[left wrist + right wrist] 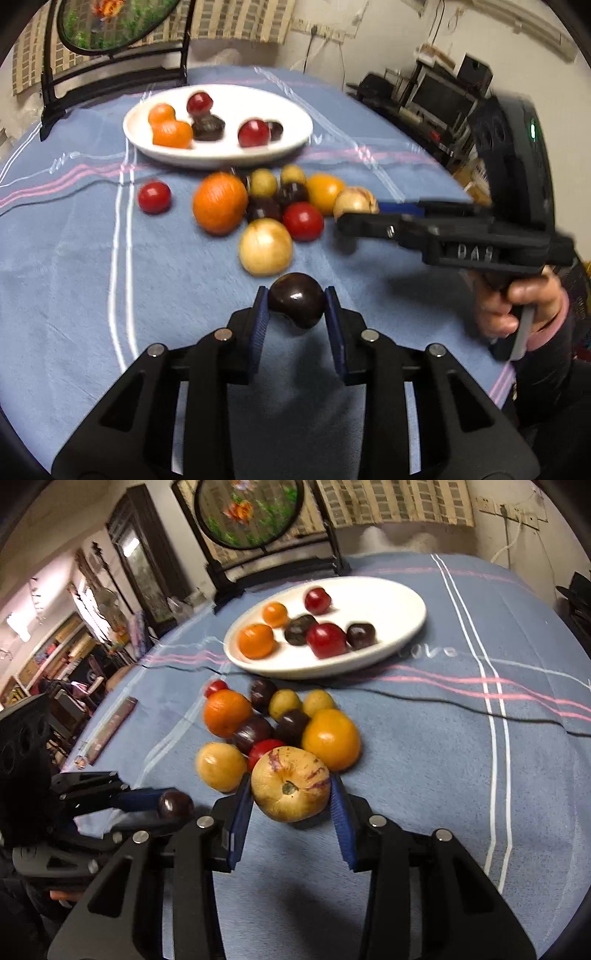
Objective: Organize fruits
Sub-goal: 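Grasp a dark plum with the left tool while the right tool grasps the pale apple, place both on plate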
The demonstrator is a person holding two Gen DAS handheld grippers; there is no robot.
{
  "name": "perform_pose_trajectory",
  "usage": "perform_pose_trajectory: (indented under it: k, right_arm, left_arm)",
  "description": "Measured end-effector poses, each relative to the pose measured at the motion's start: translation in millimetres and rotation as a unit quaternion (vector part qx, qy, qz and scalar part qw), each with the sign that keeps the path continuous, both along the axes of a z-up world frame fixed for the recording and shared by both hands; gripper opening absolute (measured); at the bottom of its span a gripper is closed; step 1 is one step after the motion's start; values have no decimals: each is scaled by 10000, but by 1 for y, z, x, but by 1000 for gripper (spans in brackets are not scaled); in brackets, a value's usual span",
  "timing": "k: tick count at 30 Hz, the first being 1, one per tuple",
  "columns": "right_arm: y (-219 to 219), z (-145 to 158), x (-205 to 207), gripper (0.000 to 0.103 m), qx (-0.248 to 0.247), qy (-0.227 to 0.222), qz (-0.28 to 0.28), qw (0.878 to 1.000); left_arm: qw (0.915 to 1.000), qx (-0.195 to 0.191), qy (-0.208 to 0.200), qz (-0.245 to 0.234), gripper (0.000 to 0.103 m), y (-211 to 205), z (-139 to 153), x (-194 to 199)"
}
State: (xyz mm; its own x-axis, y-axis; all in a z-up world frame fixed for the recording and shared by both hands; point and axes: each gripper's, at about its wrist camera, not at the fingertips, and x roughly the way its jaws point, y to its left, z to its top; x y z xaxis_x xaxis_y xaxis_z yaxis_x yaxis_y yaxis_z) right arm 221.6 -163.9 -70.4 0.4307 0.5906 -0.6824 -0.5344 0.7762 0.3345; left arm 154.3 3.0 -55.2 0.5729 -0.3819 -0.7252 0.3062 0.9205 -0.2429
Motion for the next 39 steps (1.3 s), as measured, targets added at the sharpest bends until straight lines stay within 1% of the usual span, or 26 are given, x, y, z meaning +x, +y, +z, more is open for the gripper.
perform_pose_trajectory:
  k: [2,4,5,7,10,12,15,18,21,23,26,28,39]
  right_arm:
    - [-2,7,1,41,235,-52,37,9997]
    - [-2,18,6,41,379,-197,-40,9991]
    - [-1,24,10,41,391,-310,-96,9987]
    - [-1,35,19,41,474,-477,-252,9974]
    - [-1,49,40,41,658,-694,-548,9939]
    - [4,55,54,41,651,-858,-704,9917]
    - [11,57,79,41,630,-886,-887,9901]
    - [19,54,104,41,549,-888,-1073,9887]
    - [24,49,126,41,376,-872,-1172,9886]
    - [27,42,138,41,278,-768,-1178,9897]
    - [34,27,154,41,92,-589,-1185,9912]
    - [36,22,161,41,119,-462,-1155,9922]
    - [40,12,170,42,-84,-315,-1085,9936]
  left_arm:
    - [9997,-97,-180,105,31,12,16,7]
    - [9989,-19,-383,285,31,20,32,17]
    - [9979,-8,-498,412,31,26,41,26]
    - [9962,-102,-626,604,31,34,54,47]
    - [9934,-132,-746,858,31,38,66,77]
    - [9913,-65,-794,1051,31,35,70,102]
    - [9887,4,-699,1327,31,34,72,134]
    - [9842,303,-697,1597,31,34,67,164]
    - [9838,315,-535,1679,31,38,60,182]
    - [9825,482,-436,1747,31,39,52,192]
    - [9821,593,-303,1764,31,42,43,200]
    - [9814,645,-208,1796,31,44,37,206]
    - [9808,783,-34,1787,31,42,25,221]
